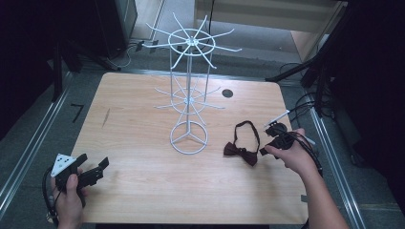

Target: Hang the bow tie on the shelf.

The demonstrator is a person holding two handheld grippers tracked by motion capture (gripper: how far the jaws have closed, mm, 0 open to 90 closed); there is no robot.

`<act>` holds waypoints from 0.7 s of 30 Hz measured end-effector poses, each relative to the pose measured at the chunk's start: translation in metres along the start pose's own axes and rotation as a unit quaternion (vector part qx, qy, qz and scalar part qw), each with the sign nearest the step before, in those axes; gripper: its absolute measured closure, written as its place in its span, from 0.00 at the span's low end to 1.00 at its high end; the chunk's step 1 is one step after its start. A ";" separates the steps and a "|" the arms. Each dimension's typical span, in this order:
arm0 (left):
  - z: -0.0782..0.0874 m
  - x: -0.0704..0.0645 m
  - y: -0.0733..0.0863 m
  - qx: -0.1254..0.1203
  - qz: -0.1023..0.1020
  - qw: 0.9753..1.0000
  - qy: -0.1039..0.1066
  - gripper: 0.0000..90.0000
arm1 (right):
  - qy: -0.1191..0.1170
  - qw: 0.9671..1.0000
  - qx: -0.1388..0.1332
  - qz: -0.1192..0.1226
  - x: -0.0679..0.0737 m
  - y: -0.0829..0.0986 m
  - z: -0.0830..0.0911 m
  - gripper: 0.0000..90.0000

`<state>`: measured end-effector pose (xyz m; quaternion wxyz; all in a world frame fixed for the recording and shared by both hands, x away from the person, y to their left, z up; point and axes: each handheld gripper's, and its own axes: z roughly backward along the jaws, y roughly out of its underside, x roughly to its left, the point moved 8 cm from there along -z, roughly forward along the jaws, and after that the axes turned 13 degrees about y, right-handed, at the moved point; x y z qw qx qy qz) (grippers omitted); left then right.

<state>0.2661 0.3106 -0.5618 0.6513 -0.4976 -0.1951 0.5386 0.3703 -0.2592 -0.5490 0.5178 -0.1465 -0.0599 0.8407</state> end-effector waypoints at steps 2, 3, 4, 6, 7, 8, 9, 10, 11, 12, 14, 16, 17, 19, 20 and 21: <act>0.000 0.000 0.000 0.000 0.000 1.000 0.000 0.16 | -0.003 1.000 0.004 -0.006 0.001 -0.004 0.000 0.54; 0.000 0.000 0.000 0.000 0.000 1.000 0.000 0.16 | -0.004 1.000 0.003 -0.008 0.001 -0.005 0.000 0.55; 0.000 0.000 0.000 0.000 0.000 1.000 0.000 0.16 | -0.004 1.000 0.005 -0.010 0.002 -0.007 0.000 0.55; 0.000 0.000 0.000 0.000 0.000 1.000 0.000 0.16 | -0.006 1.000 0.006 -0.016 0.003 -0.012 -0.001 0.56; 0.000 0.000 0.000 0.000 0.000 1.000 0.000 0.16 | -0.006 1.000 0.006 -0.016 0.003 -0.012 -0.001 0.56; 0.000 0.000 0.000 0.000 0.000 1.000 0.000 0.16 | -0.005 1.000 0.007 -0.019 0.003 -0.014 -0.002 0.56; 0.000 0.000 0.000 0.000 0.001 1.000 0.000 0.16 | -0.007 1.000 0.009 -0.022 0.004 -0.016 -0.002 0.56; 0.000 0.000 0.000 0.000 0.001 1.000 0.000 0.16 | -0.008 1.000 0.008 -0.024 0.004 -0.018 -0.003 0.56; 0.000 0.000 0.000 0.000 0.001 1.000 0.001 0.16 | -0.009 1.000 0.010 -0.029 0.004 -0.019 -0.004 0.56; 0.000 0.000 0.000 0.001 0.001 1.000 0.000 0.16 | -0.009 0.999 0.008 -0.033 0.004 -0.021 -0.005 0.57; 0.000 0.000 0.000 0.000 0.002 1.000 0.001 0.16 | -0.010 0.999 0.014 -0.048 0.004 -0.024 -0.006 0.57; 0.000 0.000 0.000 0.001 0.002 1.000 0.001 0.16 | -0.015 0.998 0.019 -0.056 0.004 -0.025 -0.009 0.59; 0.000 0.000 0.000 0.001 0.002 1.000 0.000 0.16 | -0.015 0.998 0.022 -0.060 0.004 -0.026 -0.010 0.59; 0.000 0.000 0.000 0.001 0.003 1.000 0.000 0.16 | -0.017 0.997 0.030 -0.062 0.005 -0.026 -0.014 0.60; 0.000 0.000 0.000 0.001 0.003 1.000 0.000 0.16 | -0.018 0.997 0.036 -0.062 0.006 -0.026 -0.016 0.61; 0.000 0.000 0.000 0.001 0.003 1.000 0.000 0.16 | -0.019 0.997 0.038 -0.060 0.007 -0.026 -0.017 0.62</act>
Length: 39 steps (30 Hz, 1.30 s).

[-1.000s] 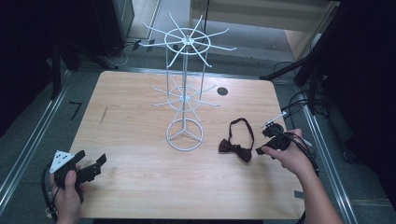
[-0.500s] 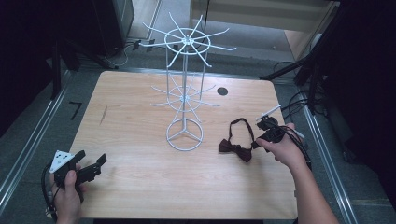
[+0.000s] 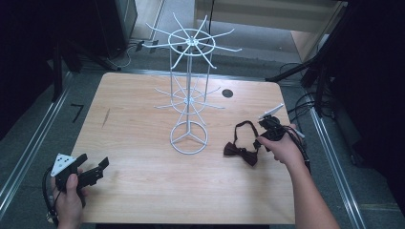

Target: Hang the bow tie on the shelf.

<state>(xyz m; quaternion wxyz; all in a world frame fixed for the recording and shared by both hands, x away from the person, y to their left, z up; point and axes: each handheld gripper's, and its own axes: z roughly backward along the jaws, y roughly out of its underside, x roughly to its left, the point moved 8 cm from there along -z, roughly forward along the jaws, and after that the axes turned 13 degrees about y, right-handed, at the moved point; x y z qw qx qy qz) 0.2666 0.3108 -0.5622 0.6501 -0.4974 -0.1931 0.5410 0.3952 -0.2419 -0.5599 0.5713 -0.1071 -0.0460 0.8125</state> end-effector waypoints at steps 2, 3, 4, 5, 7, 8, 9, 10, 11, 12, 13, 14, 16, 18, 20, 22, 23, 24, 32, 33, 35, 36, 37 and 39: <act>0.000 0.000 0.000 0.000 0.000 1.000 0.000 0.16 | -0.002 1.000 0.012 0.002 0.003 0.001 -0.004 0.66; 0.000 0.000 0.000 -0.001 0.001 1.000 0.000 0.16 | -0.002 1.000 0.016 0.005 0.003 0.002 -0.005 0.68; 0.000 0.000 0.000 0.000 0.001 1.000 0.000 0.16 | -0.002 1.000 0.024 0.003 0.004 0.003 -0.006 0.72; 0.000 0.000 0.000 0.000 0.001 1.000 0.000 0.16 | -0.005 0.999 0.033 -0.001 0.005 0.004 -0.007 0.76; 0.000 0.000 0.000 0.001 0.000 1.000 0.000 0.16 | -0.002 0.999 0.044 -0.004 0.004 0.006 -0.010 0.81; 0.000 0.000 0.000 0.001 0.001 1.000 0.000 0.16 | -0.003 0.999 0.050 -0.005 0.005 0.008 -0.012 0.84; 0.000 0.000 0.000 0.000 0.001 1.000 0.000 0.16 | -0.002 0.998 0.059 -0.004 0.004 0.010 -0.015 0.87; 0.000 0.000 0.000 0.000 0.001 1.000 0.000 0.16 | -0.002 0.998 0.059 -0.004 0.004 0.010 -0.015 0.87; 0.000 0.000 0.000 0.000 0.001 1.000 0.000 0.16 | 0.000 0.998 0.061 -0.006 0.004 0.011 -0.016 0.89; 0.000 0.000 0.000 0.000 0.001 1.000 0.000 0.16 | 0.000 0.998 0.065 -0.006 0.005 0.012 -0.017 0.91; 0.000 0.000 0.000 0.000 0.001 1.000 0.000 0.16 | 0.001 0.998 0.062 -0.004 0.005 0.012 -0.019 0.94; 0.000 0.000 0.000 0.001 0.001 1.000 0.000 0.16 | 0.002 0.998 0.060 -0.003 0.004 0.012 -0.019 0.96; 0.000 0.000 0.000 0.001 0.001 1.000 0.000 0.16 | 0.006 0.998 0.057 0.003 0.004 0.013 -0.020 1.00; 0.000 0.001 0.000 0.001 0.002 1.000 0.000 0.16 | 0.010 0.999 0.049 0.007 0.003 0.013 -0.019 1.00; 0.000 0.001 0.000 0.002 0.002 1.000 0.000 0.16 | 0.017 0.999 0.044 0.007 0.002 0.013 -0.017 1.00; 0.000 0.001 0.000 0.002 0.002 1.000 0.000 0.16 | 0.027 0.999 0.027 0.018 -0.001 0.012 -0.015 1.00; 0.000 0.001 0.000 0.002 0.002 1.000 0.000 0.16 | 0.026 0.999 0.023 0.015 -0.001 0.012 -0.013 1.00; 0.000 0.001 0.000 0.002 0.002 1.000 0.000 0.16 | 0.030 0.999 0.014 0.018 -0.002 0.011 -0.011 1.00; 0.000 0.001 0.000 0.003 0.002 1.000 0.000 0.16 | 0.063 0.995 -0.070 0.025 -0.007 0.001 0.010 1.00; 0.000 0.001 0.000 0.003 0.002 1.000 -0.001 0.16 | 0.067 0.994 -0.078 0.025 -0.007 0.000 0.013 1.00; 0.000 0.001 0.000 0.002 0.002 1.000 -0.001 0.16 | 0.076 0.992 -0.100 0.028 -0.009 -0.003 0.018 1.00; 0.000 0.001 0.000 0.001 0.003 1.000 -0.001 0.16 | 0.080 0.990 -0.110 0.028 -0.009 -0.004 0.021 1.00; 0.000 0.001 0.000 0.001 0.003 1.000 -0.001 0.16 | 0.086 0.988 -0.124 0.027 -0.010 -0.006 0.025 1.00; 0.000 0.001 0.000 0.002 0.002 1.000 -0.002 0.16 | 0.095 0.985 -0.144 0.024 -0.011 -0.008 0.030 1.00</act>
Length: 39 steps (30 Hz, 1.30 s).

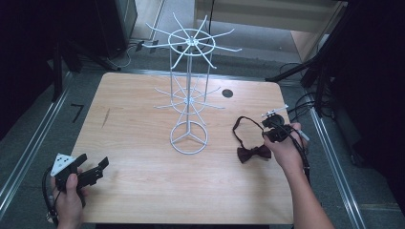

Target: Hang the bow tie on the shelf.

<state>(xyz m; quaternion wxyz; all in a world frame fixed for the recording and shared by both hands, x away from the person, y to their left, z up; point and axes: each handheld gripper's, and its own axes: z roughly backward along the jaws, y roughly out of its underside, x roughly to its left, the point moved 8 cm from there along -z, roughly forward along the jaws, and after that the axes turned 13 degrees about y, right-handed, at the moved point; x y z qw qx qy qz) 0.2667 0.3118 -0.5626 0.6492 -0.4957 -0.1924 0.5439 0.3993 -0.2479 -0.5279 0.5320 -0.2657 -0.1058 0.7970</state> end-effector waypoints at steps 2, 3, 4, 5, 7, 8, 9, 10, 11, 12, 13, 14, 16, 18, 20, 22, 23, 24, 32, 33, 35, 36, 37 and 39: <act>0.000 0.000 0.000 -0.001 0.000 1.000 0.001 0.16 | 0.014 0.999 -0.033 -0.002 -0.003 -0.005 0.006 1.00; 0.000 0.000 0.000 -0.001 0.000 1.000 0.001 0.16 | 0.014 0.999 -0.033 -0.002 -0.003 -0.005 0.006 1.00; 0.000 0.000 0.000 -0.001 0.000 1.000 0.001 0.16 | 0.015 0.999 -0.038 -0.004 -0.003 -0.006 0.007 1.00; 0.000 0.000 0.000 -0.001 0.000 1.000 0.001 0.16 | 0.022 0.998 -0.057 -0.005 -0.004 -0.009 0.009 1.00; 0.000 0.000 0.000 0.000 0.000 1.000 0.001 0.16 | 0.025 0.998 -0.063 -0.010 -0.004 -0.010 0.011 1.00; 0.000 0.000 0.000 -0.001 0.000 1.000 0.001 0.16 | 0.029 0.997 -0.073 -0.011 -0.005 -0.012 0.013 1.00; 0.000 0.000 0.000 -0.001 0.000 1.000 0.001 0.16 | 0.030 0.996 -0.078 -0.017 -0.006 -0.012 0.014 1.00; 0.000 0.000 0.000 -0.001 0.000 1.000 0.001 0.16 | 0.033 0.995 -0.090 -0.022 -0.007 -0.014 0.016 1.00; 0.000 0.000 0.000 -0.002 0.001 1.000 0.001 0.16 | 0.035 0.995 -0.096 -0.025 -0.007 -0.015 0.018 1.00; 0.000 0.000 0.000 -0.001 0.001 1.000 0.001 0.16 | 0.039 0.993 -0.107 -0.028 -0.009 -0.017 0.020 1.00; 0.000 0.000 0.000 -0.001 0.000 1.000 0.001 0.16 | 0.041 0.992 -0.114 -0.032 -0.009 -0.018 0.022 1.00; 0.000 0.000 0.000 -0.001 0.000 1.000 0.001 0.16 | 0.045 0.990 -0.126 -0.034 -0.011 -0.020 0.024 1.00; 0.000 0.000 0.000 -0.002 0.000 1.000 0.001 0.16 | 0.049 0.987 -0.149 -0.045 -0.013 -0.024 0.031 1.00; 0.000 0.000 0.000 -0.001 0.000 1.000 0.001 0.16 | 0.051 0.985 -0.158 -0.047 -0.013 -0.025 0.033 1.00; 0.000 0.000 0.000 -0.001 0.000 1.000 0.000 0.16 | 0.052 0.982 -0.175 -0.049 -0.015 -0.027 0.038 1.00; 0.000 0.000 0.000 -0.001 0.000 1.000 0.000 0.16 | 0.054 0.976 -0.202 -0.055 -0.015 -0.032 0.046 1.00; 0.000 0.000 0.000 -0.001 0.000 1.000 0.000 0.16 | 0.054 0.976 -0.202 -0.055 -0.015 -0.032 0.046 1.00; 0.000 0.000 0.000 -0.001 0.000 1.000 0.000 0.16 | 0.056 0.975 -0.209 -0.055 -0.016 -0.033 0.048 1.00; 0.000 0.000 0.000 -0.001 0.000 1.000 0.000 0.16 | 0.051 0.961 -0.262 -0.065 -0.013 -0.044 0.069 1.00; 0.000 0.000 0.000 -0.001 0.000 1.000 0.000 0.16 | 0.050 0.960 -0.269 -0.065 -0.012 -0.045 0.072 1.00; 0.000 0.000 0.000 -0.001 0.000 1.000 -0.001 0.16 | 0.048 0.956 -0.281 -0.067 -0.010 -0.048 0.077 1.00; 0.000 0.000 0.000 -0.001 0.000 1.000 -0.001 0.16 | 0.046 0.955 -0.285 -0.066 -0.009 -0.049 0.080 1.00; 0.000 0.000 0.000 -0.001 0.000 1.000 -0.001 0.16 | 0.048 0.953 -0.291 -0.067 -0.008 -0.051 0.083 1.00; 0.000 0.000 0.000 -0.001 0.000 1.000 0.000 0.16 | 0.044 0.950 -0.301 -0.068 -0.006 -0.053 0.087 1.00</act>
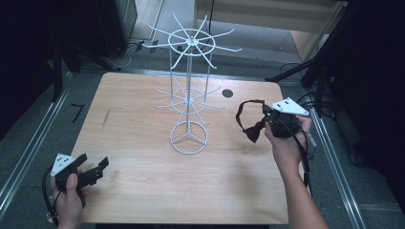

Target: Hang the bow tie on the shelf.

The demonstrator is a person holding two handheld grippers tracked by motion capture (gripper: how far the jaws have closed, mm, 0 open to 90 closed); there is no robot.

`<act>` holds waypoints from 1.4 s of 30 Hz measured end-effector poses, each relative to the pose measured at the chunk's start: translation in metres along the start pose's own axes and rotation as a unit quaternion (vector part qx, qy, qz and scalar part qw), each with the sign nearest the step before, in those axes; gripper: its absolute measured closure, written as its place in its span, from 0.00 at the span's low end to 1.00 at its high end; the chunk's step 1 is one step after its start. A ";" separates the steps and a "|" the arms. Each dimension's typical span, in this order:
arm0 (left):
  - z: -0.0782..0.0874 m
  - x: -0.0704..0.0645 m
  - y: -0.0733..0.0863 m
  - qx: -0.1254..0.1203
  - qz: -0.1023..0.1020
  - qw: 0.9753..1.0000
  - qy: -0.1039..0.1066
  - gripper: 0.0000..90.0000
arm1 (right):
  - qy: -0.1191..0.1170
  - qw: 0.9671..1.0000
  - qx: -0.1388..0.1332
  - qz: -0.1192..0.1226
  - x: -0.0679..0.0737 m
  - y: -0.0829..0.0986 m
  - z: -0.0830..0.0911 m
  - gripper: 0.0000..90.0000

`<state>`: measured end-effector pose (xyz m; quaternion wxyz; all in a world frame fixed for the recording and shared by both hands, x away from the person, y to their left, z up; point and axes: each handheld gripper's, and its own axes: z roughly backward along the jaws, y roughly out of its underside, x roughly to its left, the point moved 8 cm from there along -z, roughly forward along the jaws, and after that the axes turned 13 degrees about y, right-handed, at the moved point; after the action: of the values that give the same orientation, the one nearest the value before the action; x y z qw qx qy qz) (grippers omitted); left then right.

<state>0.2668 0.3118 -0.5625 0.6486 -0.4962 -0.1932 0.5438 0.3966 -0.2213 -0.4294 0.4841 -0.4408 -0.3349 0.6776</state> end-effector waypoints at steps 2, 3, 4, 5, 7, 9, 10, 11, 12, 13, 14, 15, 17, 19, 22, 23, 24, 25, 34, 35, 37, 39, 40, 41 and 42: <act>0.000 0.000 0.000 0.000 0.000 1.000 0.000 0.16 | 0.000 1.000 -0.007 0.000 0.002 -0.004 0.002 1.00; 0.000 0.000 0.000 0.000 0.000 1.000 0.000 0.16 | -0.002 1.000 -0.011 0.000 0.003 -0.006 0.004 1.00; 0.000 0.000 0.000 0.000 0.000 1.000 0.000 0.16 | -0.006 1.000 -0.017 -0.001 0.005 -0.009 0.006 1.00; 0.000 0.000 0.000 0.000 0.000 1.000 0.000 0.16 | -0.006 1.000 -0.017 -0.001 0.005 -0.009 0.006 1.00; 0.000 0.000 0.000 0.000 0.000 1.000 0.000 0.16 | -0.008 1.000 -0.029 -0.005 0.007 -0.015 0.009 1.00; 0.000 0.000 0.000 0.000 0.000 1.000 0.000 0.16 | -0.011 0.999 -0.031 -0.007 0.008 -0.016 0.011 1.00; 0.000 0.000 0.000 0.000 0.000 1.000 0.000 0.16 | -0.012 0.999 -0.037 -0.010 0.009 -0.019 0.012 1.00; 0.000 0.000 0.000 0.000 0.000 1.000 0.000 0.16 | -0.016 0.999 -0.041 -0.010 0.010 -0.020 0.013 1.00; 0.000 0.000 0.000 0.000 -0.001 1.000 0.000 0.16 | -0.018 0.999 -0.043 -0.011 0.011 -0.022 0.014 1.00; 0.000 0.000 0.000 0.000 0.000 1.000 0.000 0.16 | -0.018 0.999 -0.048 -0.009 0.012 -0.024 0.016 1.00; 0.000 0.000 0.000 0.000 0.001 1.000 0.000 0.16 | -0.018 0.998 -0.052 -0.008 0.013 -0.025 0.017 1.00; 0.000 0.000 0.000 0.000 0.000 1.000 0.001 0.16 | -0.019 0.998 -0.056 -0.009 0.014 -0.026 0.018 1.00; 0.000 0.000 0.000 0.000 0.001 1.000 0.000 0.16 | -0.021 0.998 -0.061 -0.013 0.015 -0.029 0.020 1.00; 0.000 0.000 0.000 0.001 0.000 1.000 0.000 0.16 | -0.023 0.998 -0.063 -0.013 0.017 -0.031 0.021 1.00; 0.000 0.000 0.000 0.001 0.000 1.000 0.000 0.16 | -0.025 0.997 -0.070 -0.012 0.019 -0.035 0.024 1.00; 0.000 0.000 0.000 0.001 0.000 1.000 0.000 0.16 | -0.026 0.997 -0.072 -0.012 0.019 -0.037 0.025 1.00; 0.000 0.000 0.000 0.001 0.000 1.000 0.000 0.16 | -0.027 0.997 -0.074 -0.012 0.020 -0.038 0.025 1.00; 0.000 0.000 0.000 0.001 0.000 1.000 0.000 0.16 | -0.030 0.997 -0.075 -0.013 0.022 -0.040 0.026 1.00; 0.000 0.000 0.000 0.002 0.000 1.000 0.000 0.16 | -0.041 0.995 -0.087 -0.008 0.032 -0.052 0.032 1.00; 0.000 0.000 0.000 0.001 0.001 1.000 0.001 0.16 | -0.042 0.995 -0.088 -0.008 0.032 -0.052 0.032 1.00; 0.000 0.000 0.000 0.001 0.001 1.000 0.001 0.16 | -0.044 0.995 -0.092 -0.008 0.034 -0.054 0.034 1.00; 0.000 0.000 0.000 0.001 0.001 1.000 0.000 0.16 | -0.048 0.994 -0.094 -0.009 0.037 -0.055 0.035 1.00; 0.000 0.000 0.000 0.001 0.000 1.000 0.001 0.16 | -0.050 0.994 -0.094 -0.010 0.039 -0.055 0.036 1.00; 0.000 0.000 0.000 0.002 0.000 1.000 0.001 0.16 | -0.052 0.994 -0.095 -0.009 0.040 -0.055 0.037 1.00; 0.000 0.000 0.000 0.001 0.000 1.000 0.001 0.16 | -0.056 0.994 -0.097 -0.008 0.043 -0.055 0.038 1.00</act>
<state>0.2668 0.3119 -0.5626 0.6494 -0.4961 -0.1916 0.5436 0.3756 -0.1644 -0.3777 0.4255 -0.4444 -0.4290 0.6614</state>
